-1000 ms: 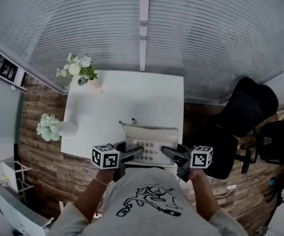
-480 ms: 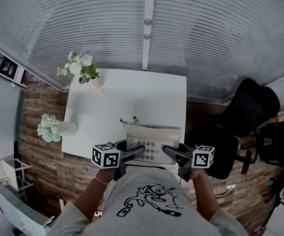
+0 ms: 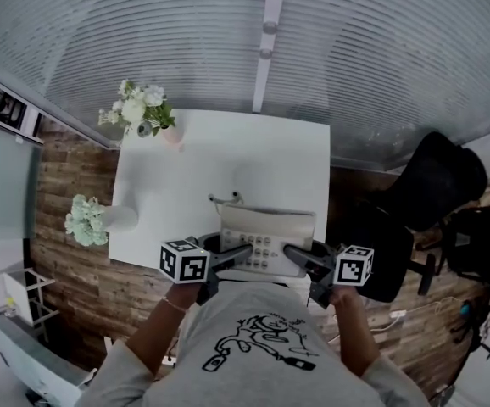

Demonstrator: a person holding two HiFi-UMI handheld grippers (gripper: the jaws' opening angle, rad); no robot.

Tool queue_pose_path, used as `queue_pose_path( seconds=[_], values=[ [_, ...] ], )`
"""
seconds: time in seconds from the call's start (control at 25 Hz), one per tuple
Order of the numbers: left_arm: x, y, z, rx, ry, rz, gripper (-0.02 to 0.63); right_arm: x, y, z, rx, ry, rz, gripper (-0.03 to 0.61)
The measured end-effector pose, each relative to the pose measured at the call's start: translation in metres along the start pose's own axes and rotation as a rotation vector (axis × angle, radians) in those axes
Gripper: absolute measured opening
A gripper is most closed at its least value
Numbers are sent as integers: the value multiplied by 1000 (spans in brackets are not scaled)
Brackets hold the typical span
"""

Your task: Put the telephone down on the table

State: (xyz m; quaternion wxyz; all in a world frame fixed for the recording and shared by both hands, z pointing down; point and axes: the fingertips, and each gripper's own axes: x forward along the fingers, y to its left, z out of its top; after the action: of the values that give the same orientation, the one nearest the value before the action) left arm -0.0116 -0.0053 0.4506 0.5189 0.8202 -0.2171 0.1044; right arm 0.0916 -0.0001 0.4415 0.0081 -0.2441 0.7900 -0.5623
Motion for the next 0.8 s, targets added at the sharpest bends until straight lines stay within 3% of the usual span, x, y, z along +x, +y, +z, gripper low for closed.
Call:
queue_pose_path(
  seconds=[0.8],
  values=[
    [8,46,-7,-57,51,-12,278,28,-36,-9,52,11,-26,272]
  ],
)
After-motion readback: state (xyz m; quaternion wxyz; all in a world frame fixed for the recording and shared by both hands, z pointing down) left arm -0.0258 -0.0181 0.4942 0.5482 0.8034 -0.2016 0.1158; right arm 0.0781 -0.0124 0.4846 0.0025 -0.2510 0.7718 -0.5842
